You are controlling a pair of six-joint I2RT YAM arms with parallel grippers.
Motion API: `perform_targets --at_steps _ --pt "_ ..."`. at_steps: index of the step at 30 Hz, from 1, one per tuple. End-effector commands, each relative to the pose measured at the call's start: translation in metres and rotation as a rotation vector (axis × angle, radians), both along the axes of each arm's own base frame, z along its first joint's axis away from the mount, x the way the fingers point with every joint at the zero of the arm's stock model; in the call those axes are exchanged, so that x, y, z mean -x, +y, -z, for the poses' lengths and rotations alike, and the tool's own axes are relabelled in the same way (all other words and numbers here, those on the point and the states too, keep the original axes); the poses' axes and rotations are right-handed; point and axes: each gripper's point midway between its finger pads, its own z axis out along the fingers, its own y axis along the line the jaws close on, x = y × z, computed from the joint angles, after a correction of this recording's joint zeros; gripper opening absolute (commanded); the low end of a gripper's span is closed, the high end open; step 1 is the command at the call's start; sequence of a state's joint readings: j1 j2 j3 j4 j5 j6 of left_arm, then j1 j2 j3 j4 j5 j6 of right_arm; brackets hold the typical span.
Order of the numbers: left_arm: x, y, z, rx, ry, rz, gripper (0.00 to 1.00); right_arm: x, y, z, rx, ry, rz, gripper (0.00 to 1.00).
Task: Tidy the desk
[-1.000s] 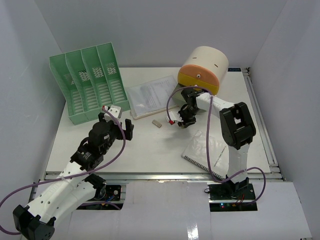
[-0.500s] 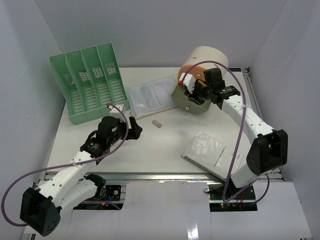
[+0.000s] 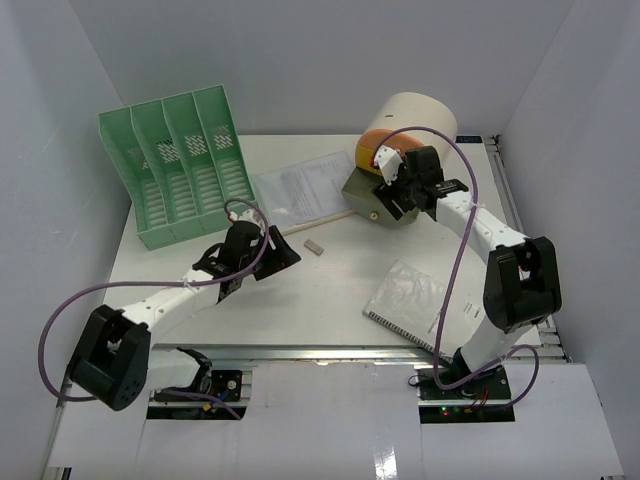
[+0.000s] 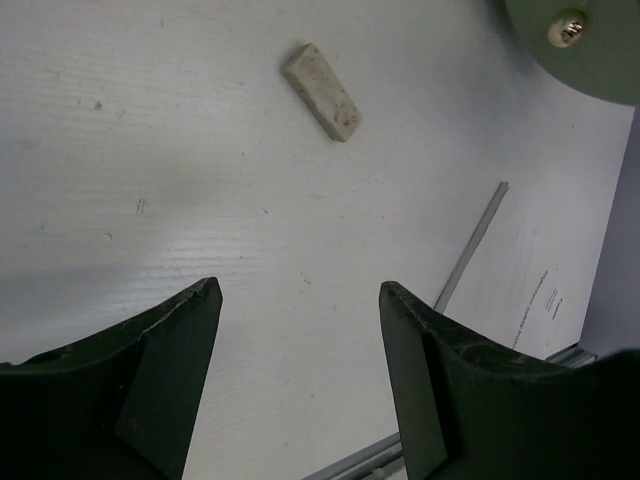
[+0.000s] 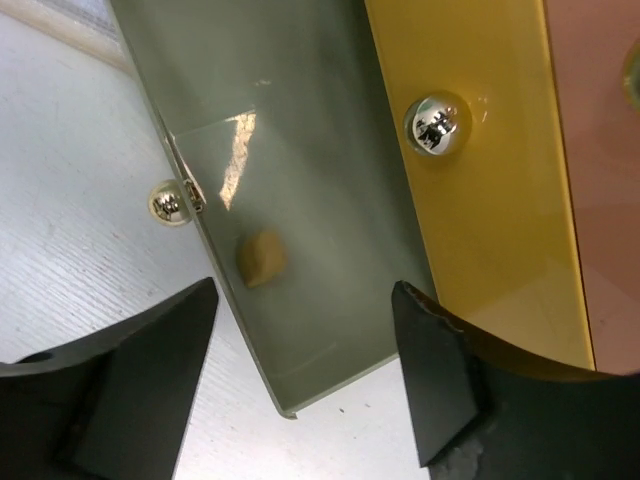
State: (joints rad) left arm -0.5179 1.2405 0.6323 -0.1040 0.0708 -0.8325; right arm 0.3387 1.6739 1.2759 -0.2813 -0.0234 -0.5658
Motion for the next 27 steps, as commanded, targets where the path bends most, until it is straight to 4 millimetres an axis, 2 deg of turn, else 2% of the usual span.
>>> perform_targets --at_steps 1,3,6,7,10,12,15,17,19,21,25,27 --pt "-0.027 -0.012 -0.011 0.064 0.069 -0.132 0.72 0.006 0.007 -0.035 -0.138 -0.06 -0.011 0.79" --pt "-0.034 -0.019 -0.014 0.07 0.086 -0.143 0.69 0.024 0.016 -0.048 -0.224 -0.036 -0.089 0.79" --pt "-0.043 -0.018 0.008 -0.007 0.176 -0.221 0.63 0.056 0.022 -0.047 -0.319 0.015 -0.173 0.79" --pt "-0.051 -0.023 0.012 -0.026 0.2 -0.235 0.62 0.066 0.024 -0.053 -0.349 0.01 -0.197 0.79" --pt "-0.059 -0.028 0.032 -0.132 0.322 -0.276 0.62 0.096 0.021 -0.036 -0.4 0.031 -0.221 0.79" --pt "-0.064 -0.035 0.038 -0.172 0.367 -0.279 0.63 0.103 0.015 -0.044 -0.429 -0.028 -0.232 0.8" --pt "-0.075 -0.051 0.039 -0.211 0.399 -0.271 0.71 0.112 0.005 -0.046 -0.467 -0.042 -0.224 0.8" --pt "-0.075 -0.052 0.05 -0.255 0.43 -0.283 0.74 0.115 -0.002 -0.049 -0.488 -0.053 -0.219 0.8" --pt "-0.083 -0.058 0.047 -0.274 0.434 -0.293 0.75 0.116 -0.007 -0.055 -0.501 -0.073 -0.214 0.8" --pt "-0.083 -0.059 0.06 -0.32 0.466 -0.296 0.75 0.117 -0.009 -0.057 -0.508 -0.08 -0.216 0.8" --pt "-0.079 -0.059 0.07 -0.395 0.51 -0.296 0.69 0.119 -0.013 -0.063 -0.519 -0.1 -0.216 0.79" --pt "-0.079 -0.061 0.073 -0.413 0.51 -0.293 0.62 0.12 -0.015 -0.064 -0.523 -0.104 -0.216 0.79"
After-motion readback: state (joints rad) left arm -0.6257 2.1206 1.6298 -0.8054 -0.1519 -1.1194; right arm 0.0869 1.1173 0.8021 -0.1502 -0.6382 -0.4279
